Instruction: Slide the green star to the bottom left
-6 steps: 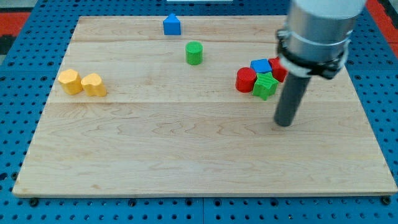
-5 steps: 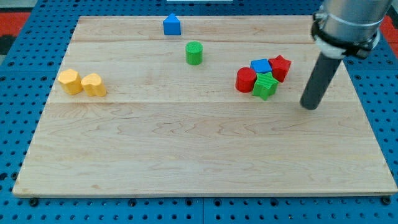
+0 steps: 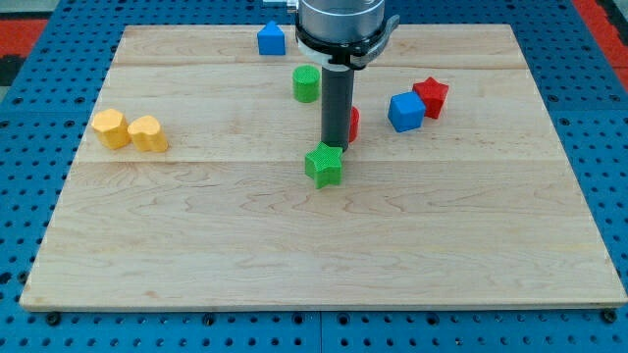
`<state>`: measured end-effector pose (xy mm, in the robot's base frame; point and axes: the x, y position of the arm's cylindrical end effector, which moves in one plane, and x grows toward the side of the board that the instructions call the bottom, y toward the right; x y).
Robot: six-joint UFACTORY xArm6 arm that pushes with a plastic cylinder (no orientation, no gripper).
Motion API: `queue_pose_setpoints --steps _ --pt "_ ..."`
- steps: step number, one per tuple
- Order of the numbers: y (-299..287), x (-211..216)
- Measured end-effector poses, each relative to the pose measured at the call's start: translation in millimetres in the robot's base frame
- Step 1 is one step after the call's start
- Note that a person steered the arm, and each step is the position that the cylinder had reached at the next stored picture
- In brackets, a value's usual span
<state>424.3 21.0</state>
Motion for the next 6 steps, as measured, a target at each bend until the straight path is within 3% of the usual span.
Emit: queue_pose_setpoints --steps 4,5,6 --pt "-13.2 6.5" --pt "-28.9 51.6" --pt "-20.6 57.3"
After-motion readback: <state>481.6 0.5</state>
